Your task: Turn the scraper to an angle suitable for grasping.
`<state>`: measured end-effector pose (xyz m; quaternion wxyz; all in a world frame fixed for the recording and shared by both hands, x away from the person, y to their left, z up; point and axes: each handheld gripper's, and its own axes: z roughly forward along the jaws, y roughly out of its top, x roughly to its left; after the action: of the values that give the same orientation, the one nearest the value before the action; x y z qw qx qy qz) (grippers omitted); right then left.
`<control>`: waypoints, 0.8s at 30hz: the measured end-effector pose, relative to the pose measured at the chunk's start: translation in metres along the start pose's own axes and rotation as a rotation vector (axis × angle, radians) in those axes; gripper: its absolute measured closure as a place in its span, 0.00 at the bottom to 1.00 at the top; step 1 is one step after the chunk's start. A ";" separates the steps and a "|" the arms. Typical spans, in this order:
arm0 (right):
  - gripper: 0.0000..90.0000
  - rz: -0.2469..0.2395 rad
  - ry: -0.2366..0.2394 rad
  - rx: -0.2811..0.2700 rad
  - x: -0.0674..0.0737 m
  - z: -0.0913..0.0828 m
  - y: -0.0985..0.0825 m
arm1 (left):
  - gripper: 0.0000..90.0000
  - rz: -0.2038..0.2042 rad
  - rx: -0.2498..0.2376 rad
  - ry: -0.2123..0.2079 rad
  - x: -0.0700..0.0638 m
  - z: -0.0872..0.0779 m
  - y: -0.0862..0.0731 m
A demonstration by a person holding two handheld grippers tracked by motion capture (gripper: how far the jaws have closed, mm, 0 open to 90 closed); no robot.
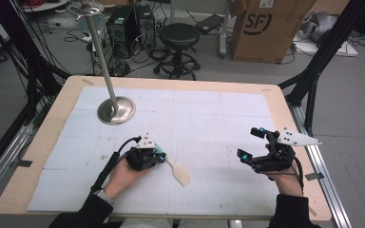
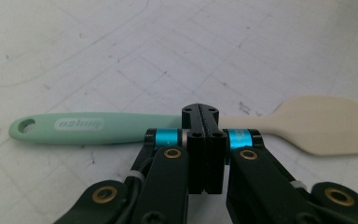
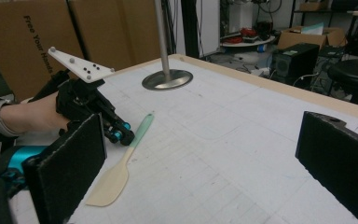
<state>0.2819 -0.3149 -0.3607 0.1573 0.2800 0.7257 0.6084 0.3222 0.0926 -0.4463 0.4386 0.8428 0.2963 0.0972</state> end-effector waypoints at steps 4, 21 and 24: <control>0.01 0.005 0.002 0.004 0.000 0.001 -0.001 | 1.00 0.011 -0.009 -0.032 -0.010 0.012 0.010; 0.01 0.006 -0.002 0.003 0.001 -0.003 -0.002 | 1.00 0.092 0.080 -0.119 -0.031 0.015 0.008; 0.01 0.007 -0.003 0.007 0.002 -0.004 -0.002 | 1.00 0.116 0.097 -0.158 -0.030 0.005 0.003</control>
<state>0.2779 -0.3172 -0.3617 0.1552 0.2840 0.7265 0.6062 0.3013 0.0702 -0.4445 0.4128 0.8838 0.2162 0.0413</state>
